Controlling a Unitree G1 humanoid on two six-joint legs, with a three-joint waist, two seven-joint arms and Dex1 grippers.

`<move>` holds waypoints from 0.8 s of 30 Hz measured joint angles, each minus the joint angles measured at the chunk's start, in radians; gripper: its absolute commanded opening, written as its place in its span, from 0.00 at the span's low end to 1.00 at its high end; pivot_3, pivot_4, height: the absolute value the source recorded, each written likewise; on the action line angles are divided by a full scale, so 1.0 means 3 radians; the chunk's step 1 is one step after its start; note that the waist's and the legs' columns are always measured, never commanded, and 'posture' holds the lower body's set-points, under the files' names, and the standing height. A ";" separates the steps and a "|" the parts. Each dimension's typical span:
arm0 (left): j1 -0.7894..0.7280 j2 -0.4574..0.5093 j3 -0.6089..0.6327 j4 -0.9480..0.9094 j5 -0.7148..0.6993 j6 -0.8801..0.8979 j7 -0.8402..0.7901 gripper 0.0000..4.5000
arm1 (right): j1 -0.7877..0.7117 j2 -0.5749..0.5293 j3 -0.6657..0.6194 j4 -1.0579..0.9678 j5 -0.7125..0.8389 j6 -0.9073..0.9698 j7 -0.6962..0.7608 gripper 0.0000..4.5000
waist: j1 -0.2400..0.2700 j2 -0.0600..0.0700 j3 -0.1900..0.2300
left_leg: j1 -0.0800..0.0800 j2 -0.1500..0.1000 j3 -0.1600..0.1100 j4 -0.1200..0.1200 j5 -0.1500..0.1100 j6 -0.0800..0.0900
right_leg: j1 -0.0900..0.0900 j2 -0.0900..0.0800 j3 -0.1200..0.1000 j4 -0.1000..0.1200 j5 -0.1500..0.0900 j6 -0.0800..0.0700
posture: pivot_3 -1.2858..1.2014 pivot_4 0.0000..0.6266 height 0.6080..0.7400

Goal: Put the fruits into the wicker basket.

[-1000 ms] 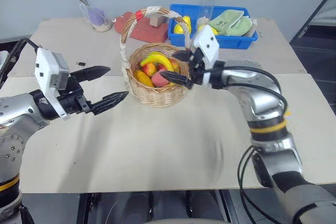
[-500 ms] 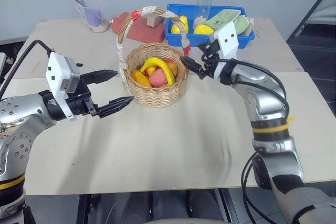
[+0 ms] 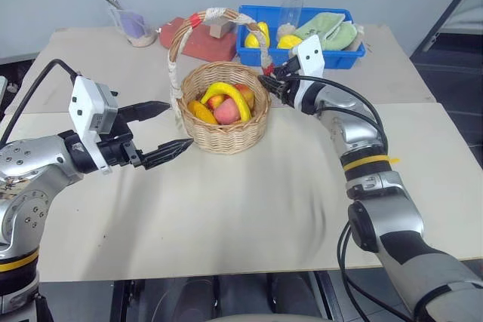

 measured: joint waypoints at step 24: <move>-0.0337 -0.0290 -0.0389 0.0011 0.0058 0.0001 0.0086 1.00 | 0.1099 -0.0952 -0.0731 -0.0856 0.0012 -0.0043 -0.0367 0.00 | 0.0050 0.0000 0.0000 | 0.0000 -0.0002 0.0005 0.0002 -0.0004 0.0008 | 0.0002 0.0000 0.0008 -0.0002 0.0000 0.0000 | 0.52 0.24 1.00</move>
